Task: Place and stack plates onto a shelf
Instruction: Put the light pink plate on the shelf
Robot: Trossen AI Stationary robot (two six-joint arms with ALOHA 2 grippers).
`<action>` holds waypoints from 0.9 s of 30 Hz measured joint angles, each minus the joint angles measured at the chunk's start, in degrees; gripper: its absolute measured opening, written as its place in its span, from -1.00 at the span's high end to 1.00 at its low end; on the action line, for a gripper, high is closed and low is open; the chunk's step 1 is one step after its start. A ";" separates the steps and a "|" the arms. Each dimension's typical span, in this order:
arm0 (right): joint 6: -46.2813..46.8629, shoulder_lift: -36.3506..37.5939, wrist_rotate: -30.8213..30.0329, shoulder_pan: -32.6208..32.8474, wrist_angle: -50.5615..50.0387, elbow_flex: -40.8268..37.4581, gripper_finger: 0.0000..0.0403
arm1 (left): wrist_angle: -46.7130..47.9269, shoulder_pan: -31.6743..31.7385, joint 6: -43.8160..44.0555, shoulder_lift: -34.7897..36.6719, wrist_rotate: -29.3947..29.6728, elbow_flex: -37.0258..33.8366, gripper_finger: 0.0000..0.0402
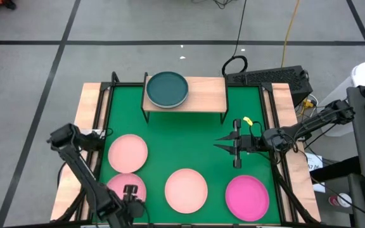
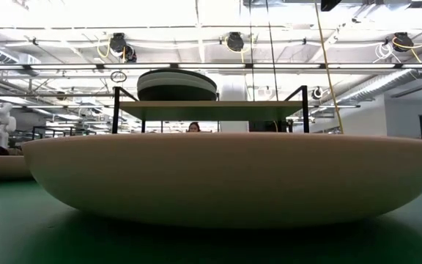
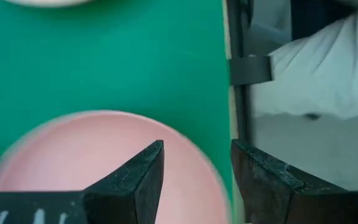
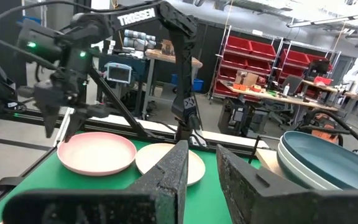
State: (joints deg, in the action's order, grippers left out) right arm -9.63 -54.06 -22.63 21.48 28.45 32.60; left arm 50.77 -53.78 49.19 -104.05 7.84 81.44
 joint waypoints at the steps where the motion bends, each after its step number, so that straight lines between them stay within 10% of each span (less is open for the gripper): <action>1: 0.00 0.00 0.00 0.00 0.00 0.00 0.65 | -0.14 -0.17 2.70 -0.81 -0.47 0.66 0.05; 22: 2.96 -6.11 0.18 0.02 3.24 -0.06 0.65 | 10.20 -5.79 30.71 -10.40 -2.82 0.75 0.05; 27: 2.19 -6.12 0.17 0.02 4.14 -0.07 0.65 | 7.01 -5.94 30.67 -10.40 -2.78 0.75 0.34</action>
State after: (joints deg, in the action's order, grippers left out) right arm -7.44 -60.18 -22.46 21.50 32.59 32.53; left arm 57.78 -59.72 79.85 -114.45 5.06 82.19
